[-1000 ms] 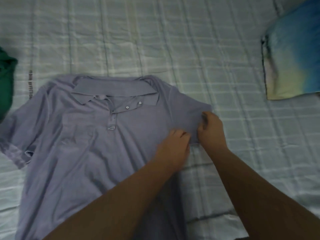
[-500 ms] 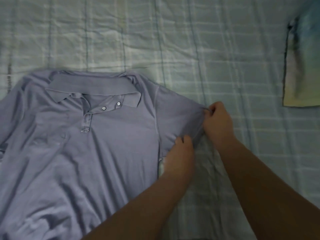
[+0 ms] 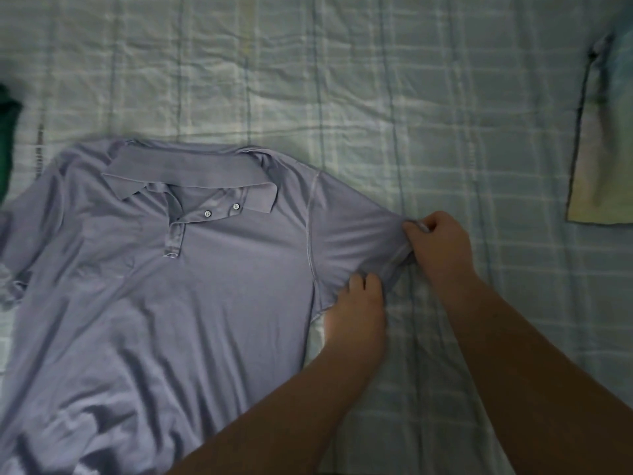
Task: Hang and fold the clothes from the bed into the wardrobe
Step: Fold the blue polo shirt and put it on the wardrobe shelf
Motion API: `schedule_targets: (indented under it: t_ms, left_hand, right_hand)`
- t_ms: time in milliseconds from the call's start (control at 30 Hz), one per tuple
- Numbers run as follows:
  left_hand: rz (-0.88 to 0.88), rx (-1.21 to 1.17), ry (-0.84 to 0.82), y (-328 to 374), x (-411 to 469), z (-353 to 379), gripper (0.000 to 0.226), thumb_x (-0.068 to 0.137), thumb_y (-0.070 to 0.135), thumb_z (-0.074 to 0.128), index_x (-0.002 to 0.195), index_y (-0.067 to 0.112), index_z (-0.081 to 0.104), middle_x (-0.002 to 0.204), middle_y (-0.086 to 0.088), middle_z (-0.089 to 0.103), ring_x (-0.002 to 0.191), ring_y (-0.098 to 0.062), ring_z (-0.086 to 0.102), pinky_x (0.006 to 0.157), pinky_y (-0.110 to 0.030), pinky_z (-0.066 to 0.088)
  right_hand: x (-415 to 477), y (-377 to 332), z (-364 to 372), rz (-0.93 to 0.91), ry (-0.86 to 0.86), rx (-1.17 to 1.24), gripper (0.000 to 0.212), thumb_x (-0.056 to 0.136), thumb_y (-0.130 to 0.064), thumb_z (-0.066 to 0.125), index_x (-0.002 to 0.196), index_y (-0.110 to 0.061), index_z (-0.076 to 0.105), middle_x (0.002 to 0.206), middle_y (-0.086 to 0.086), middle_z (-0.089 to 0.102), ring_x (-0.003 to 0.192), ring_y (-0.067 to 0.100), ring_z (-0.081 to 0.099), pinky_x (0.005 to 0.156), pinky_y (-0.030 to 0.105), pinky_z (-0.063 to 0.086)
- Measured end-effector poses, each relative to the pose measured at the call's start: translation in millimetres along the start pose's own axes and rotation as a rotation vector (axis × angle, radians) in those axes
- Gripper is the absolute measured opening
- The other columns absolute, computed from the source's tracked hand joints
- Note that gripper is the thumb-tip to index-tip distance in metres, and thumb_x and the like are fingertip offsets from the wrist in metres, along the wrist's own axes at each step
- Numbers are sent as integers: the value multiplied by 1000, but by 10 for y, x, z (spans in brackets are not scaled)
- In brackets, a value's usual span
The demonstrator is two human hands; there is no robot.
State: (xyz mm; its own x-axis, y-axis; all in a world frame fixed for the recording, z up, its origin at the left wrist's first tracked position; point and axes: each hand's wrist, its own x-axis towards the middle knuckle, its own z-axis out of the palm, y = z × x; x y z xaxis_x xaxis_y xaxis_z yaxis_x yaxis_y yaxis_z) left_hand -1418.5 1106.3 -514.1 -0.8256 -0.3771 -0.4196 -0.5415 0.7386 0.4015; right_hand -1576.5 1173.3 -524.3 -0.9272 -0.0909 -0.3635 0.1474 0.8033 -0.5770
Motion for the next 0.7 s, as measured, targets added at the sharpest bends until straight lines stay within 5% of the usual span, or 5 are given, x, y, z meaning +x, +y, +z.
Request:
schedule_targets:
  t_ms: [133, 300, 467, 567, 700]
  left_hand:
    - [25, -142, 20, -107, -47, -77, 31, 88, 11, 55, 116, 18, 44, 113, -7, 51, 90, -31, 61, 61, -37, 34]
    - [49, -428, 96, -384, -250, -317, 45, 89, 7, 52, 131, 21, 44, 117, -5, 55, 94, -25, 59, 74, -38, 49]
    - [-112, -744, 132, -852, -449, -579, 45, 88, 9, 56, 107, 45, 38, 89, 12, 60, 75, -4, 60, 61, -9, 42]
    - [-274, -867, 150, -1228, -521, -686, 38, 84, 6, 62, 85, 35, 38, 69, 1, 57, 58, -9, 58, 49, -18, 47]
    - [-435, -1081, 73, -1694, -515, -735, 33, 83, -12, 60, 82, 16, 42, 74, -13, 52, 71, -30, 61, 66, -46, 61]
  right_hand:
    - [-93, -98, -12, -24, -34, 84, 26, 90, -26, 67, 77, -9, 52, 61, -1, 46, 68, 21, 48, 59, 26, 26]
    - [-348, -438, 25, -34, -74, 348, 23, 94, -22, 62, 87, -2, 55, 73, 13, 52, 69, 19, 52, 65, 38, 51]
    - [-673, -1022, 272, -66, -112, 567, 16, 95, -19, 61, 81, -16, 53, 69, 3, 50, 60, 9, 49, 53, 25, 47]
    - [-845, -1340, 599, -131, -195, 545, 19, 95, -18, 60, 78, -22, 53, 66, 0, 49, 59, 8, 46, 56, 27, 46]
    - [-946, -1582, 1152, -185, -247, 396, 4, 94, -17, 63, 91, -20, 65, 72, -4, 59, 63, 5, 54, 68, 27, 50]
